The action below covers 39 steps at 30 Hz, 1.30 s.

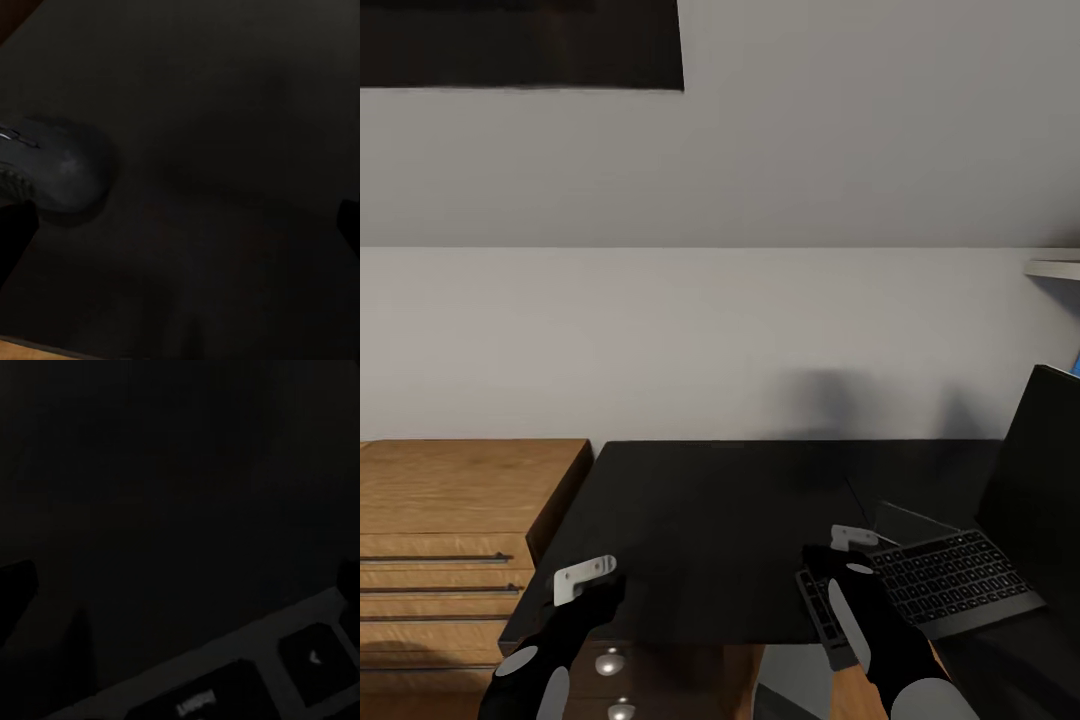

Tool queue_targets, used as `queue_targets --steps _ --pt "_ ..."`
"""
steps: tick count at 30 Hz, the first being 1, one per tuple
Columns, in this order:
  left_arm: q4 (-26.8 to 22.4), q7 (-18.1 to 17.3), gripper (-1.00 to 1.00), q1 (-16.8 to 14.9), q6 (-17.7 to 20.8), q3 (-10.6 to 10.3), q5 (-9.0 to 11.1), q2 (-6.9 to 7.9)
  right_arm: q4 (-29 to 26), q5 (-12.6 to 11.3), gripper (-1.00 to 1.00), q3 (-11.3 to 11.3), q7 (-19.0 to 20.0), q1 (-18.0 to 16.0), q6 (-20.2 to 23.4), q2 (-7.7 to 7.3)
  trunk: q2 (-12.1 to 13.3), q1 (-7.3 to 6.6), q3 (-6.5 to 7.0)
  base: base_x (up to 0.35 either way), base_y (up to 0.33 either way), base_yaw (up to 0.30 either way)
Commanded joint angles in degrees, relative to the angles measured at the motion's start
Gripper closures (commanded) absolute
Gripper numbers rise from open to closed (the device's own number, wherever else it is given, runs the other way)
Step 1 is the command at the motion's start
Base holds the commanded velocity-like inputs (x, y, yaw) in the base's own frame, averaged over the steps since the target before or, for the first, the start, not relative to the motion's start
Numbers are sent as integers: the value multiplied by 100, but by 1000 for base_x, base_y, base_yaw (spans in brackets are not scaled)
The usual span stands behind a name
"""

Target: In the bedroom, organize the workspace by keeping the computer under the desk, ensuring the monitor is on the desk, placing the keyboard on the desk next to the monitor, placing the mouse on the desk next to the keyboard, moving the folder from the swivel chair onto the desk next to the mouse, stacking the notebook on top of the folder with the pen on top of the notebook, and positioning the swivel chair next to the desk.

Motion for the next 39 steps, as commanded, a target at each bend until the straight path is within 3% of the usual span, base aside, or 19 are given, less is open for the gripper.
queue_targets --steps 1,8,21,39 --pt "-7 40 -100 -4 23 0 60 -3 -9 -60 -100 7 -39 -3 23 0 -4 1 -7 144 0 0" --pt "-7 40 -100 -4 14 -29 55 -9 -10 -52 -100 18 -31 -3 37 7 -4 1 -7 199 0 0" --pt "-7 40 -100 -4 17 -50 54 -11 -3 -51 -100 284 -25 -3 30 8 -4 1 -7 27 0 0" --pt "-7 35 -100 -4 17 -51 54 -8 65 -72 -100 308 68 -3 38 3 -4 1 -7 1 0 0"
